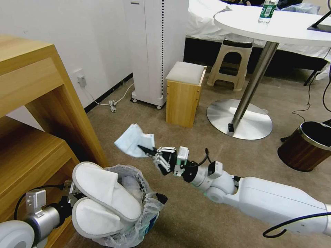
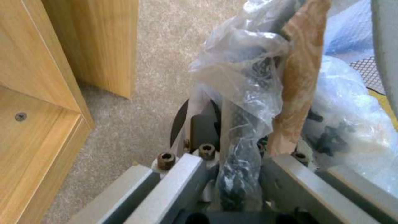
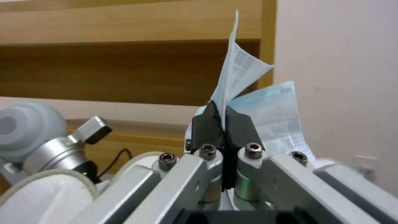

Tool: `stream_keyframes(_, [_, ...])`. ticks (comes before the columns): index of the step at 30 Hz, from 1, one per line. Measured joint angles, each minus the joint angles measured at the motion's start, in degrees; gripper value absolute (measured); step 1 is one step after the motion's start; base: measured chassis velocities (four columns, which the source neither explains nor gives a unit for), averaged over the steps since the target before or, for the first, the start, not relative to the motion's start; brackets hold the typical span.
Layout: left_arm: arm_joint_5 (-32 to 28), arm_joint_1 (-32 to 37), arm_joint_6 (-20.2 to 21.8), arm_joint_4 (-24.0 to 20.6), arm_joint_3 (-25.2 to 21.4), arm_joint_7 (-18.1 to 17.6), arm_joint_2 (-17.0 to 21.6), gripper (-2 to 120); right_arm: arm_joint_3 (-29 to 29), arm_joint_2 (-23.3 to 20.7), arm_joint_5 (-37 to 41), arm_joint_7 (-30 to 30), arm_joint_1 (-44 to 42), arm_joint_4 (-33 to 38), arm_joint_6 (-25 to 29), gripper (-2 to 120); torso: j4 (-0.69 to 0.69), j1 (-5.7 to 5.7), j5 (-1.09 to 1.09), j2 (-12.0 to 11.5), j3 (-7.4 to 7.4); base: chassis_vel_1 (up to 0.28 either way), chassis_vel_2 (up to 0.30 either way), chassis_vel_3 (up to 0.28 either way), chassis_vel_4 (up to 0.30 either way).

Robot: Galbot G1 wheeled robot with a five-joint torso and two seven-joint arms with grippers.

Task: Pick up the trash bin and place the garbage on the floor into it.

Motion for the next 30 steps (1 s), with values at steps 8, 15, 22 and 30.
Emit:
stream_keyframes(8, [-0.2, -0.5, 0.0, 0.6, -0.4, 0.0, -0.7, 0, -4.8, 3.6, 0.2, 1.2, 3.0, -0.9, -0.1, 0, 0.01, 0.0, 0.0, 0.0, 0.0, 0.0, 0.0, 0.0, 0.0])
stream_keyframes(15, [-0.4, -0.9, -0.1, 1.0, -0.6, -0.1, -1.0, 0, -7.9, 5.4, 0.1, 1.3, 4.5, -1.8, -0.1, 0, 0.01, 0.0, 0.0, 0.0, 0.0, 0.0, 0.0, 0.0, 0.0])
stream_keyframes(22, [-1.0, -1.2, -0.1, 1.1, -1.1, -0.2, -1.4, 0, -10.3, 6.7, -0.2, 1.3, 5.0, -2.5, 0.1, 0, 0.01, 0.0, 0.0, 0.0, 0.0, 0.0, 0.0, 0.0, 0.0])
stream_keyframes(30, [-1.9, -1.5, -0.1, 1.5, -1.9, -0.4, -1.5, 0, -11.9, 7.4, -0.8, 1.3, 5.0, -3.3, 0.3, 0, 0.01, 0.0, 0.01, 0.0, 0.0, 0.0, 0.0, 0.0, 0.0])
